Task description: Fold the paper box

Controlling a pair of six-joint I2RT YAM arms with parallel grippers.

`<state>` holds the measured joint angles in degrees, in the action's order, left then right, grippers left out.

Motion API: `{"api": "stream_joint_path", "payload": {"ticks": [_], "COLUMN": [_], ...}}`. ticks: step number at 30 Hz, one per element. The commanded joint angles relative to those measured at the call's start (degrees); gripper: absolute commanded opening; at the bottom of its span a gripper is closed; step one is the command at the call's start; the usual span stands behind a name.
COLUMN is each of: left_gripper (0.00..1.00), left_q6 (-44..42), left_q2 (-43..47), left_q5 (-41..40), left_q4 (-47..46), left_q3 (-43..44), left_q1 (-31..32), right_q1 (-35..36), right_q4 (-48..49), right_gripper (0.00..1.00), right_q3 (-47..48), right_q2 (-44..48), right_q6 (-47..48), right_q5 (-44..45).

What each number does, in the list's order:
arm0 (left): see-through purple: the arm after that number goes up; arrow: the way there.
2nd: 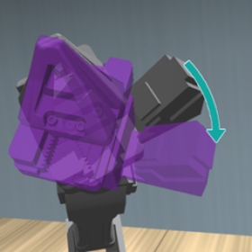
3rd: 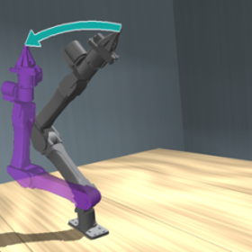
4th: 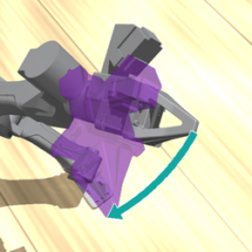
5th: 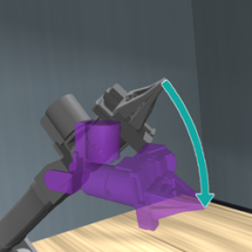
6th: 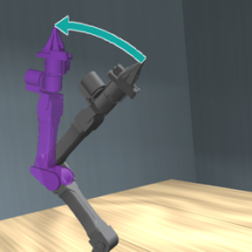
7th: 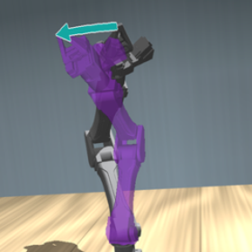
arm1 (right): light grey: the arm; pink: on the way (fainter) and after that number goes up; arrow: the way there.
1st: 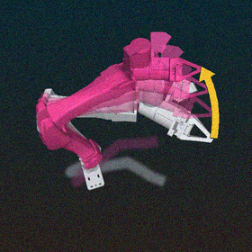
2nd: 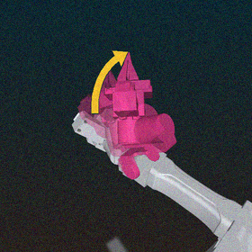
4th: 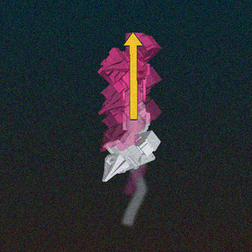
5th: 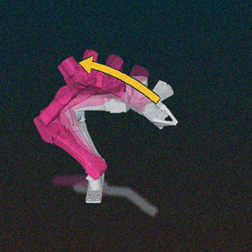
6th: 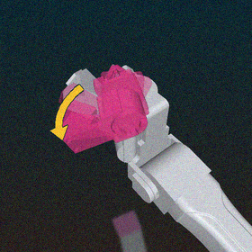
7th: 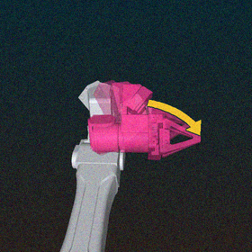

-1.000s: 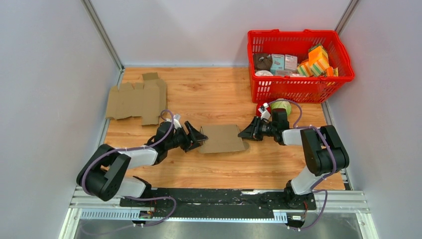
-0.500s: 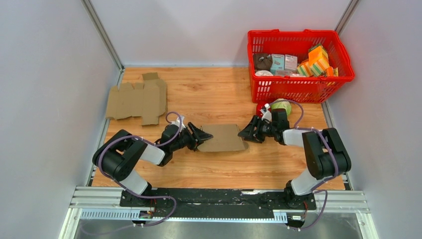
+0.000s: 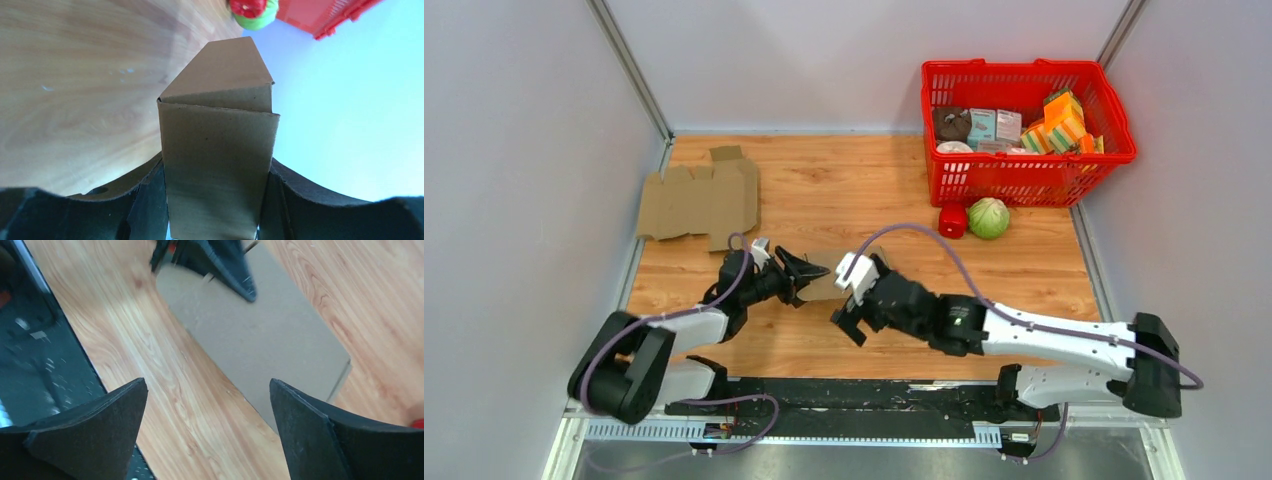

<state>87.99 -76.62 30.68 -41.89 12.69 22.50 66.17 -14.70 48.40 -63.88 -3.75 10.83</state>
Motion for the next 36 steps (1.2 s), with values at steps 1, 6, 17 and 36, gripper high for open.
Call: {"api": "stream_joint_path", "payload": {"ticks": [1,6,17,36], "left_gripper": [0.50,0.52,0.51,0.75], "left_q6": [-2.1,-6.4,-4.9,-27.4], "left_q2": [13.4,20.5,24.2,32.5], "left_q5": [7.7,12.6,17.0,7.3], "left_q4": [22.8,38.3,43.6,61.0], "left_q3": [3.7,8.0,9.6,13.2], "left_q1": [-3.6,-7.1,-7.2,-7.3], "right_q1": [9.1,15.3,16.5,18.4], "right_q4": [-0.2,14.0,44.9,46.8], "right_gripper": [1.00,1.00,1.00,0.55], "right_q3": [3.1,2.4,-2.4,-5.3], "right_q2": [-7.6,-15.3,-26.2,-25.4], "right_q6": [18.0,33.8,56.4,53.2], "right_q5": [20.8,35.2,41.2,45.9]}}
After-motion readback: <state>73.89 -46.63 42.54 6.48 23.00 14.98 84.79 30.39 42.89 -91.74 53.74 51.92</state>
